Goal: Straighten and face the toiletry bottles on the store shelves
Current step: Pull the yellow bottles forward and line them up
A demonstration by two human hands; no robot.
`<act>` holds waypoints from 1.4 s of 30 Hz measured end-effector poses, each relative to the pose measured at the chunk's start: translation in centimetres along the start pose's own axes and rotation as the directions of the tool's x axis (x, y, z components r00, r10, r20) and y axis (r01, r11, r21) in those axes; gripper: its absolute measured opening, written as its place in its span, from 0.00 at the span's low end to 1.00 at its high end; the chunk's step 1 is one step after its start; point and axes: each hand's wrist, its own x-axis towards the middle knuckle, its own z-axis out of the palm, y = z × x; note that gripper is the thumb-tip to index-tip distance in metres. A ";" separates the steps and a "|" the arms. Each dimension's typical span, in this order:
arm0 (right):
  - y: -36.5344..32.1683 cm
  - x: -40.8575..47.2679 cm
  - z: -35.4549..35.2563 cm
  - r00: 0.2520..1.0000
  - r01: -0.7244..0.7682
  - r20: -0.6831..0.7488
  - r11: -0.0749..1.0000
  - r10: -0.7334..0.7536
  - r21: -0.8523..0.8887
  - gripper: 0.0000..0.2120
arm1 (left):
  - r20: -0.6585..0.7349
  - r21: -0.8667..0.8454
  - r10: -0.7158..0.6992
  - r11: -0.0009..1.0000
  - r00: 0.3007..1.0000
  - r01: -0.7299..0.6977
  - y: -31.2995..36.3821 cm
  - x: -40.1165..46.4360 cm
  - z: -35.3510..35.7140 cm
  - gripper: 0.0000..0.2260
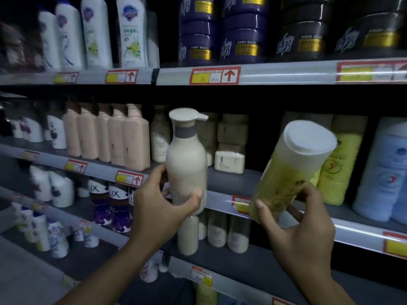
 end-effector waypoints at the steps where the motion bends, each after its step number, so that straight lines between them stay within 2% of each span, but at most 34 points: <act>1: 0.3 -0.7 -0.2 1.000 -0.011 0.029 1.000 0.010 0.012 0.33 | 0.017 0.002 -0.024 1.000 1.000 0.024 -0.2 -0.9 0.0 0.28; 7: 2.4 -5.2 -1.8 0.974 -0.033 0.225 0.999 0.026 0.027 0.36 | 0.078 0.050 -0.166 0.985 0.983 0.163 -2.3 -6.3 0.2 0.31; 11: 3.7 -8.2 -3.1 0.938 -0.024 0.346 0.999 0.030 -0.021 0.36 | 0.119 0.111 -0.268 0.960 0.956 0.256 -4.2 -9.5 0.4 0.32; 18: 7.5 -13.6 -4.4 0.836 -0.187 0.496 0.972 0.234 -0.143 0.38 | 0.220 0.206 -0.406 0.908 0.887 0.365 -7.7 -14.6 1.3 0.35; 25: 10.5 -16.0 -4.2 0.725 -0.253 0.585 0.930 0.364 -0.265 0.34 | 0.269 0.309 -0.605 0.791 0.749 0.528 -11.0 -17.7 2.6 0.29; 29: 11.7 -15.5 -3.9 0.701 -0.239 0.606 0.924 0.377 -0.299 0.29 | 0.288 0.378 -0.652 0.751 0.702 0.542 -12.4 -17.8 3.6 0.23; 34: 13.1 -13.3 -3.1 0.720 -0.240 0.585 0.925 0.374 -0.295 0.29 | 0.300 0.398 -0.627 0.767 0.719 0.503 -13.0 -15.3 4.9 0.22; 38: 14.7 -11.6 -2.1 0.732 -0.233 0.571 0.924 0.372 -0.304 0.30 | 0.278 0.377 -0.584 0.797 0.763 0.473 -12.9 -12.8 6.8 0.24; 42: 16.0 -10.1 -1.0 0.754 -0.256 0.534 0.920 0.382 -0.296 0.27 | 0.210 0.346 -0.542 0.820 0.814 0.456 -13.3 -11.3 8.9 0.27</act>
